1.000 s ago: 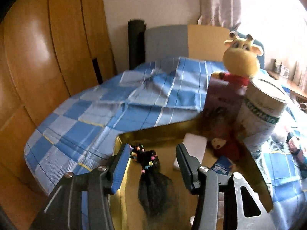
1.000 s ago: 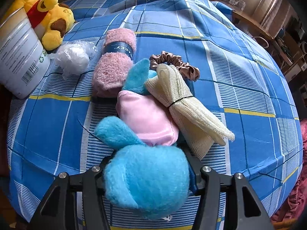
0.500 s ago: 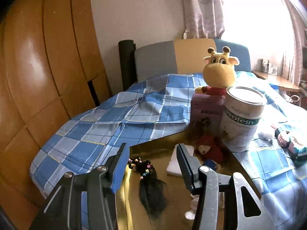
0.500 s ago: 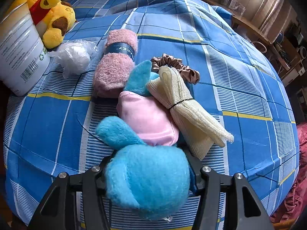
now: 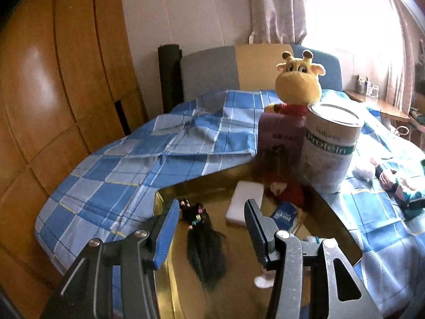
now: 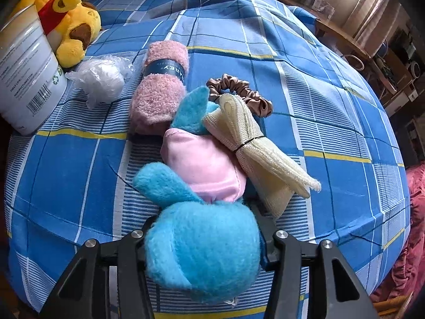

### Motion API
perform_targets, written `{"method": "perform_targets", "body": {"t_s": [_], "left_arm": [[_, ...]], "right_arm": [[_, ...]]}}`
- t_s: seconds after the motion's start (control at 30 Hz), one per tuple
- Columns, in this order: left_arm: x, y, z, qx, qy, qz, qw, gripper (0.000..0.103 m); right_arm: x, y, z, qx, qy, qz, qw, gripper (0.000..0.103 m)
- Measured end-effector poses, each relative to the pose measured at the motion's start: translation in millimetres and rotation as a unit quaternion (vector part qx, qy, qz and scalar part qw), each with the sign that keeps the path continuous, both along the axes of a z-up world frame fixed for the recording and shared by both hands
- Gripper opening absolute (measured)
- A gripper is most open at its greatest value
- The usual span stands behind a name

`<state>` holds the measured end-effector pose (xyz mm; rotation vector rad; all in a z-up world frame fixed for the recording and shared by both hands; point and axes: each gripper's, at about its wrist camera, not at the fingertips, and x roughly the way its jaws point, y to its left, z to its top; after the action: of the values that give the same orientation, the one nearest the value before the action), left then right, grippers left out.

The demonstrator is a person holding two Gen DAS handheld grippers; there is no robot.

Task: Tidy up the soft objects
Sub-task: 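Lift the blue plush toy with the right gripper and carry it to the tray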

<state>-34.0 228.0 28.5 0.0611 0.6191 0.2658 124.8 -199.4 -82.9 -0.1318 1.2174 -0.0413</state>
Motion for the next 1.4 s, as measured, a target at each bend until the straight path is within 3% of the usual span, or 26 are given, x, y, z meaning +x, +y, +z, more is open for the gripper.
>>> {"method": "perform_targets", "body": {"t_s": [0.27, 0.43, 0.57, 0.77, 1.13, 1.4], "left_arm": [[-3, 8, -25, -0.032, 0.026, -0.002, 0.9991, 0.052], [-3, 15, -34, -0.047, 0.034, 0.002, 0.9983, 0.052], [-4, 18, -37, -0.054, 0.037, 0.005, 0.9979, 0.052], [-5, 20, -37, -0.058, 0.036, 0.004, 0.9976, 0.052], [-6, 25, -40, -0.063, 0.044, 0.007, 0.9970, 0.052], [-1, 29, -43, -0.061, 0.051, 0.014, 0.9967, 0.052]], "right_arm": [[-13, 5, 29, 0.056, 0.001, 0.028, 0.998, 0.050], [-13, -15, 68, 0.096, -0.026, 0.001, 0.995, 0.050], [1, -26, 104, 0.126, -0.063, -0.024, 0.990, 0.050], [56, -12, 138, 0.105, -0.093, -0.030, 0.990, 0.050], [167, 71, 209, 0.062, -0.145, -0.019, 0.987, 0.050], [208, 178, 279, 0.061, -0.220, 0.054, 0.972, 0.050]]}}
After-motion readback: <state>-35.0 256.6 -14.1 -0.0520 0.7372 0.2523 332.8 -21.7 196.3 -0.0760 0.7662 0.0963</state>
